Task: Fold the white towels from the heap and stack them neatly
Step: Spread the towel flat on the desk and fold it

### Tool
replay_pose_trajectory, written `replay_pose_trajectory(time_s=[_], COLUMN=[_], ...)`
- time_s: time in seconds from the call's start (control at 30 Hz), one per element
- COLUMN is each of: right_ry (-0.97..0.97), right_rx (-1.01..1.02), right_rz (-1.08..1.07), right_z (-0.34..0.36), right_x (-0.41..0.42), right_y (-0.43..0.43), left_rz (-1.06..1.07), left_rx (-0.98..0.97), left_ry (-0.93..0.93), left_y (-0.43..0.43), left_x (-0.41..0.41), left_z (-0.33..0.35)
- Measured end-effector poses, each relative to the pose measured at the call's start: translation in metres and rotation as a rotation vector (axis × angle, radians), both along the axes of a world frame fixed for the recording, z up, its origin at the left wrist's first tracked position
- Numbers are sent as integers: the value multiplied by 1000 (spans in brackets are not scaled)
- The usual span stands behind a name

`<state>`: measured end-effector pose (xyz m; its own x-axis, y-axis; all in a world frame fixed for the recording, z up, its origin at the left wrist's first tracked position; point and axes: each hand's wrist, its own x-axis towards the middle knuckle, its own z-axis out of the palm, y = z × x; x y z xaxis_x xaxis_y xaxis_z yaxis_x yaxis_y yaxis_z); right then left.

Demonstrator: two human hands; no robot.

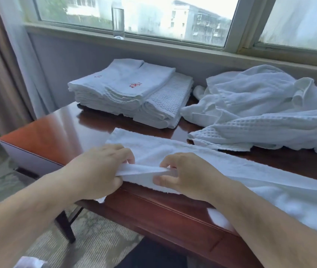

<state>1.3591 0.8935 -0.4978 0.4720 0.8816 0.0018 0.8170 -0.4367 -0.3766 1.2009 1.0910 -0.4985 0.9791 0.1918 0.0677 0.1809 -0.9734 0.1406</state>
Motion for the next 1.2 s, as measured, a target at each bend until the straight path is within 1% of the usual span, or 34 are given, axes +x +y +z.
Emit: replay_pose_trajectory(time_s=[0.07, 0.17, 0.23, 0.27, 0.33, 0.4, 0.47, 0.5, 0.57, 0.67, 0.73, 0.77, 0.87, 0.9, 1.0, 1.1, 1.2], right_ry=[-15, -33, -33, -46, -77, -72, -50, -48, -57, -47, -46, -53, -63, -73, -142, -224, -246], right_rx=[23, 132, 191, 204, 211, 215, 204, 181, 121, 74, 88, 101, 155, 167, 140, 114, 128], right_rz=[4, -15, -63, -89, -145, -192, -215, -221, -228, -251, -263, -262, -251, -248, -224, -216, -225], right_z=[3, 9, 16, 19, 23, 25, 25, 23, 16, 2, -5, -8, -10, -11, -14, -17, -16], right_x=[-3, 3, 10, 15, 28, 42, 57, 63, 74, 84, 86, 86, 82, 81, 76, 71, 69], right_y=[8, 17, 23, 27, 34, 41, 47, 49, 54, 56, 55, 55, 57, 58, 60, 62, 61], left_rz=[51, 149, 194, 197, 172, 191, 291, 352, 438, 462, 460, 458, 456, 454, 454, 521, 601], left_rx=[-20, -92, -151, -214, -397, -555, -600, -560, -414, -261, -240, -266, -439, -436, -301, -232, -73], left_ry=[50, 105, 45, -11, -132, -188, -218, -234, -231, -115, -3, 24, -10, -5, 99, 86, 108], left_y=[16, 36, 51, 59, 72, 81, 89, 91, 93, 91, 90, 91, 93, 94, 92, 88, 80], left_x=[-10, -16, -10, -3, 14, 38, 63, 73, 90, 98, 96, 93, 75, 69, 57, 58, 60], left_z=[7, 26, 37, 41, 43, 38, 26, 20, 9, 1, 1, 1, 6, 7, 6, 3, 6])
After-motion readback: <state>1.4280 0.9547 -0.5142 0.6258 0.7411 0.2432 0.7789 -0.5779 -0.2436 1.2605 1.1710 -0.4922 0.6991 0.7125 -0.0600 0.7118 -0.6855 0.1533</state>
